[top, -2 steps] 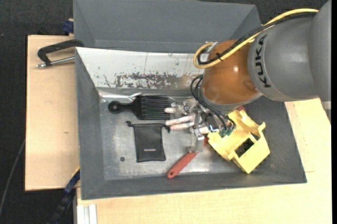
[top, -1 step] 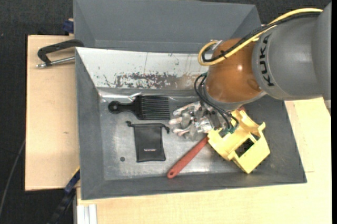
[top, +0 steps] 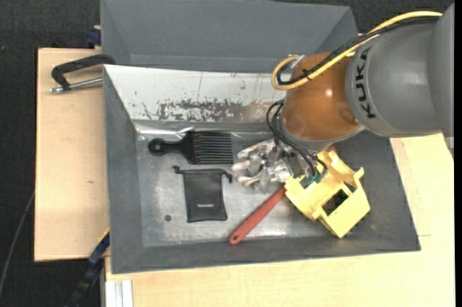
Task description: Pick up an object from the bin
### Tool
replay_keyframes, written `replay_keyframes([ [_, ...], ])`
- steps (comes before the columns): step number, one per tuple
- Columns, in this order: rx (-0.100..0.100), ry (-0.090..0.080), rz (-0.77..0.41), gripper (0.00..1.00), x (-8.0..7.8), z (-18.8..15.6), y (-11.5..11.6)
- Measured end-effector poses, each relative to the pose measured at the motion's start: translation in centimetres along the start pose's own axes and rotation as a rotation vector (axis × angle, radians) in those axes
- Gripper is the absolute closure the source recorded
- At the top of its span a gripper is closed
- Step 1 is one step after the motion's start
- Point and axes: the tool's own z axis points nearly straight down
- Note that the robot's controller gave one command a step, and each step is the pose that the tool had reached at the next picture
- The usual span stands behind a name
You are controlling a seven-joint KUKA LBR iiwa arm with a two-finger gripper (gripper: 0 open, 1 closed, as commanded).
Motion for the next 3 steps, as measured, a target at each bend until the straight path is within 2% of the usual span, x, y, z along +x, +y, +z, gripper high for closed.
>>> replay_keyframes([
  [1, -0.002, 0.006, 0.000, 1.00, 0.2, -0.8, 0.1],
  [3, -0.001, 0.003, 0.000, 1.00, 0.0, -5.6, 0.1],
])
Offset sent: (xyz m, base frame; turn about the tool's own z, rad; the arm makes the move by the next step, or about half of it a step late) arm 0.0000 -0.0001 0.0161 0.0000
